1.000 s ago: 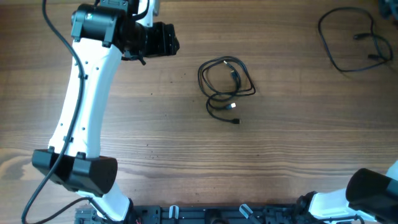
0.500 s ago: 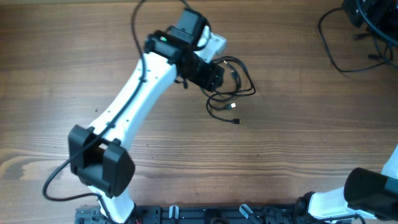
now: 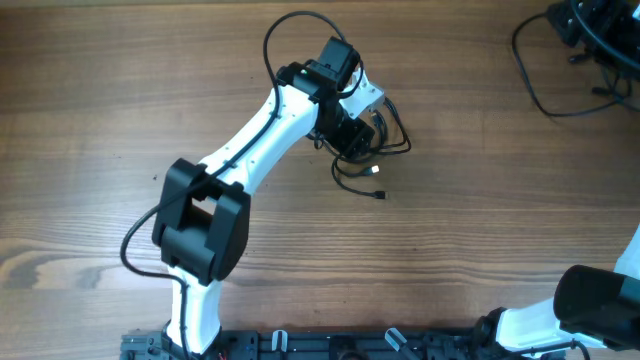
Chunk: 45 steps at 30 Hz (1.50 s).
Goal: Untangle cables
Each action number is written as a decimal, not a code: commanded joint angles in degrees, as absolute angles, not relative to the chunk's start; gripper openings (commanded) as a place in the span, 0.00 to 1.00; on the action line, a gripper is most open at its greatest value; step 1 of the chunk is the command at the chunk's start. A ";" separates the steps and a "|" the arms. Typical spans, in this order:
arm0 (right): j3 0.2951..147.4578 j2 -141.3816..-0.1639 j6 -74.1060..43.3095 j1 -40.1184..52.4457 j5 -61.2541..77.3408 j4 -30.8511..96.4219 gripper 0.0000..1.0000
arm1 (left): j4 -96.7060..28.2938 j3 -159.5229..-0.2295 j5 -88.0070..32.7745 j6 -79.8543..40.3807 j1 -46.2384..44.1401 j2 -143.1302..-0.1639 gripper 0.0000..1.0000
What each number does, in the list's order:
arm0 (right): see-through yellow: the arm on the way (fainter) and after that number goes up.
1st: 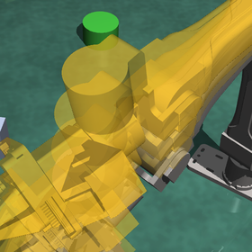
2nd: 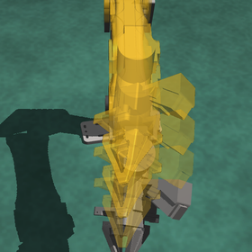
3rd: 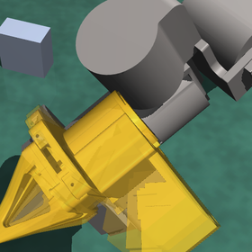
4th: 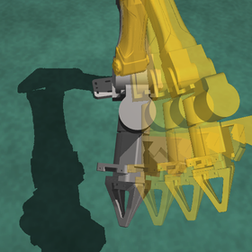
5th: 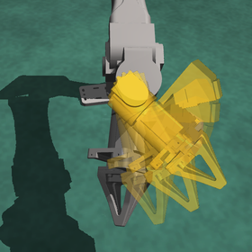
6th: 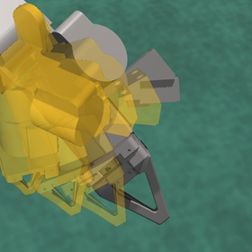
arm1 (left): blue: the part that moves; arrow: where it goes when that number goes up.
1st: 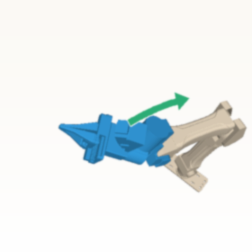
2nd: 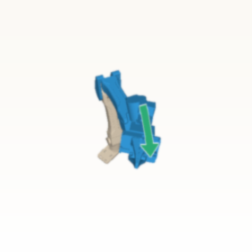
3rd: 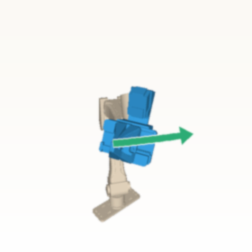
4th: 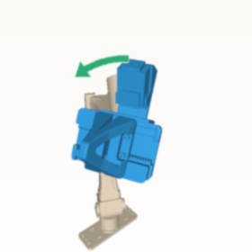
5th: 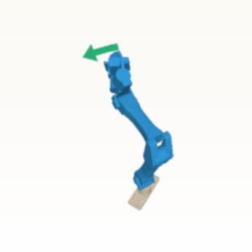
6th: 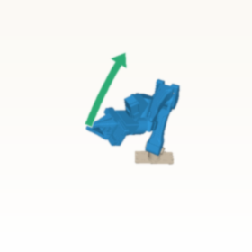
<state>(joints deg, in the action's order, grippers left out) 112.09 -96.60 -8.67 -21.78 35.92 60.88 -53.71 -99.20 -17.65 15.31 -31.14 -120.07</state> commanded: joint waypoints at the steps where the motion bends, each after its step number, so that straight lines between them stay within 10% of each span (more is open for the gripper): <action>1: 111.87 -97.41 -7.49 -21.58 35.31 60.99 0.91 | -54.65 -98.56 -17.56 16.32 -31.88 -120.88 0.62; 18: 111.00 -97.69 -7.49 -21.58 34.28 60.73 0.91 | -60.23 -98.56 -21.65 16.27 -32.42 -120.88 0.39; 33: 110.32 -98.04 -7.51 -21.58 34.30 60.95 0.86 | -55.16 -98.56 -21.39 16.27 -32.93 -122.72 0.41; 39: 110.32 -98.04 -7.51 -21.58 34.30 60.95 0.86 | -54.48 -98.56 -21.43 16.05 -34.28 -122.72 0.05; 45: 110.32 -98.04 -7.53 -21.58 34.85 61.19 0.86 | -55.22 -100.47 -21.19 9.61 -34.37 -118.28 0.04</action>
<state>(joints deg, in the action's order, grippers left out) 110.76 -97.41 -8.64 -21.78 34.65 60.88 -54.65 -98.87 -20.75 14.39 -34.92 -121.86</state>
